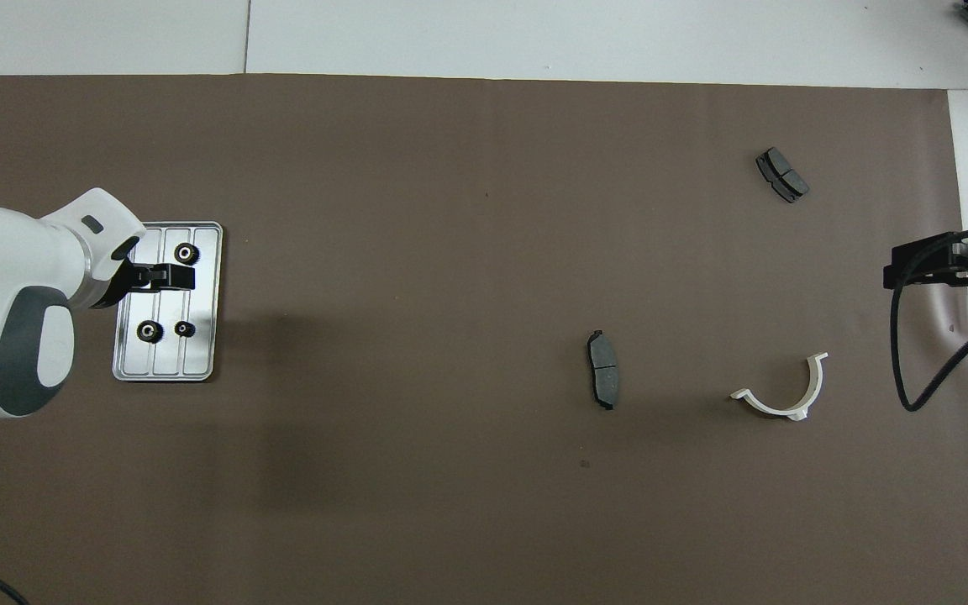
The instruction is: Pick bearing gear from pile to tray
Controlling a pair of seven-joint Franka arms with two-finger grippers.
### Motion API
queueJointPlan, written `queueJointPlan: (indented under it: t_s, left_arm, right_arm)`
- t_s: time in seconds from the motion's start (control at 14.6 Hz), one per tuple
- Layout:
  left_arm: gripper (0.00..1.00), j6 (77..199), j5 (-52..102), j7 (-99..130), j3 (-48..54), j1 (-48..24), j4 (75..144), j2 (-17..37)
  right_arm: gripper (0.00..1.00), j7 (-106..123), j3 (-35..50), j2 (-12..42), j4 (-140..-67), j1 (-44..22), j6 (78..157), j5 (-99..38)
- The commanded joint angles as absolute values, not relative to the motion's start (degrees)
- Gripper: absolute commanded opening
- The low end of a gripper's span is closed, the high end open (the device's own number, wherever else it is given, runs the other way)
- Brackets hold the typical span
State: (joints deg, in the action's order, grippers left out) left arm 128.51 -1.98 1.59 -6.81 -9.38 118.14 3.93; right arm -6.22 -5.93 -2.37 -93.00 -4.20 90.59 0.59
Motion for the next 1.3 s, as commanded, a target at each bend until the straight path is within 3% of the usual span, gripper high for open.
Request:
queueJointPlan:
  t_s: [0.0, 0.55, 0.82, 1.24]
  left_arm:
    - [1.00, 116.58, -1.76, -0.70, -6.77, -9.76, 107.88, 3.34]
    - [1.00, 95.47, -1.41, -4.73, -6.77, -10.20, 87.38, 3.61]
    - [1.00, 93.69, -1.05, -8.17, -6.94, -10.28, 93.67, -2.01]
    - [1.00, 90.53, -1.05, -7.65, -7.03, -9.67, 94.13, -2.46]
  right_arm:
    - [1.00, -6.77, -5.80, -3.60, -94.22, -4.04, 90.44, 0.00]
    - [1.00, -6.68, -5.80, -3.60, -94.22, -4.13, 90.44, 0.00]
    - [1.00, -6.68, -5.89, -3.60, -94.22, -4.13, 90.44, 0.00]
    - [1.00, -6.68, -5.89, -3.60, -94.22, -4.13, 90.35, 0.00]
